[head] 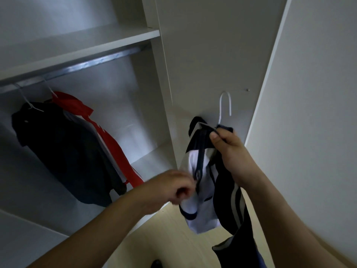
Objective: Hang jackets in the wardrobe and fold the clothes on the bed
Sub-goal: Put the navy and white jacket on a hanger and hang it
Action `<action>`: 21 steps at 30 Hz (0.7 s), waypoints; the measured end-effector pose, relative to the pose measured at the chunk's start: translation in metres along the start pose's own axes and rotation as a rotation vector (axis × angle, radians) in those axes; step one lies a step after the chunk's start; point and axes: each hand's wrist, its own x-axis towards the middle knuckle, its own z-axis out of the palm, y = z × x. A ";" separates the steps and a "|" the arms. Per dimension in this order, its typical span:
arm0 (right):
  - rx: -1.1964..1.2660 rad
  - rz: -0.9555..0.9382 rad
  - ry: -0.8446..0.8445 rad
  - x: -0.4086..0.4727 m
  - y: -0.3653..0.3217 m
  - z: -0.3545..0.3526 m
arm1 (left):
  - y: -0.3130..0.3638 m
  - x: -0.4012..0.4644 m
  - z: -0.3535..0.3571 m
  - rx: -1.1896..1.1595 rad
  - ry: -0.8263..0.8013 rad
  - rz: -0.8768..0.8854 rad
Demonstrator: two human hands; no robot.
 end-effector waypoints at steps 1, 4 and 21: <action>-0.011 -0.008 0.004 0.003 -0.002 -0.002 | -0.004 -0.001 0.003 0.098 -0.074 -0.045; -0.034 -0.016 -0.041 0.008 -0.010 -0.005 | 0.003 0.002 -0.003 0.309 0.066 -0.045; -0.365 -0.014 -0.116 0.004 0.013 0.022 | 0.039 0.026 -0.047 -0.370 0.799 0.187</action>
